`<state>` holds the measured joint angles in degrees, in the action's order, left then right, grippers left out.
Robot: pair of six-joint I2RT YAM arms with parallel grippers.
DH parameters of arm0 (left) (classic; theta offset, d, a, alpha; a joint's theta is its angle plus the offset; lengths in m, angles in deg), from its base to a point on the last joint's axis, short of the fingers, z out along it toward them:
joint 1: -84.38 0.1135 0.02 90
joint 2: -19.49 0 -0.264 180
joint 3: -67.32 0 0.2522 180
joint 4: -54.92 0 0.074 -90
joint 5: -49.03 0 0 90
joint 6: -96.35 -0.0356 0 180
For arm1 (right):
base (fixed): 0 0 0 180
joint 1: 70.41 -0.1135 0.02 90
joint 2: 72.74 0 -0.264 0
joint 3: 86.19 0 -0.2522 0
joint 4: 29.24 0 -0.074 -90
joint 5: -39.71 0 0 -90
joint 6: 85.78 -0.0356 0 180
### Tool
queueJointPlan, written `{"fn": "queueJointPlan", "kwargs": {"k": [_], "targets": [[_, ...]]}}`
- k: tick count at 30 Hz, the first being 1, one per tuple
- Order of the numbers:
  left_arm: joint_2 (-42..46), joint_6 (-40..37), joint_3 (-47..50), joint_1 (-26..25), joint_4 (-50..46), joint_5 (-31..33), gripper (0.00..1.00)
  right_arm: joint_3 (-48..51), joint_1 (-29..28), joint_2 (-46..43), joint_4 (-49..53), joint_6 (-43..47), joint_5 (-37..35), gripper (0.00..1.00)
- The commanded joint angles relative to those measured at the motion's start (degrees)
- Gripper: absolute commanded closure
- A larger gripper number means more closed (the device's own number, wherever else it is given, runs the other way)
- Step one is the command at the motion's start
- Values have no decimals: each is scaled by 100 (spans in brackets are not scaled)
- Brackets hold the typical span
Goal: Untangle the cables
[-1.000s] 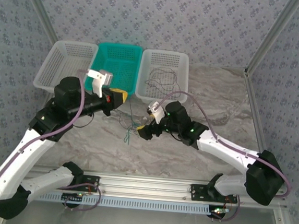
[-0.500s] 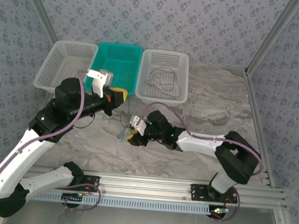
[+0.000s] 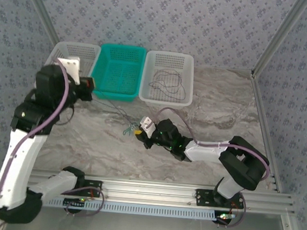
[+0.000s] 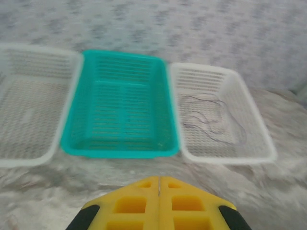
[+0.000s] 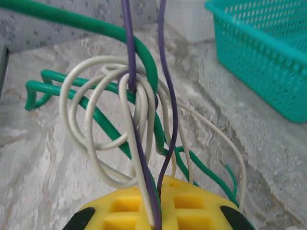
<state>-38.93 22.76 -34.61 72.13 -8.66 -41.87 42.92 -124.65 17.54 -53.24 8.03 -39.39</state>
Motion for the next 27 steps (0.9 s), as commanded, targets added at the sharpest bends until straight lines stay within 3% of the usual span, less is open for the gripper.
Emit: {"fn": "queueJointPlan", "kwargs": {"k": [1,3,5,18,23,27], "targets": [[-330,667,-798,1738,1304,-1211,100,676,19,179,1297,-265,-432,100],[-534,1143,-655,2518,1825,-1936,100,856,19,72,1254,-323,-494,100],[-645,1287,-623,2909,2207,-2080,100,1032,9,-78,1265,-379,-596,99],[-1240,1344,-1388,3558,2134,-2537,100,2157,11,-1145,1353,-799,-1190,95],[-1104,1623,-787,3370,3012,-3774,100,2285,5,-1619,1429,-819,-1313,94],[-674,88,-165,1922,2543,-4120,100,2174,10,-2191,1690,-526,-1220,93]]}}
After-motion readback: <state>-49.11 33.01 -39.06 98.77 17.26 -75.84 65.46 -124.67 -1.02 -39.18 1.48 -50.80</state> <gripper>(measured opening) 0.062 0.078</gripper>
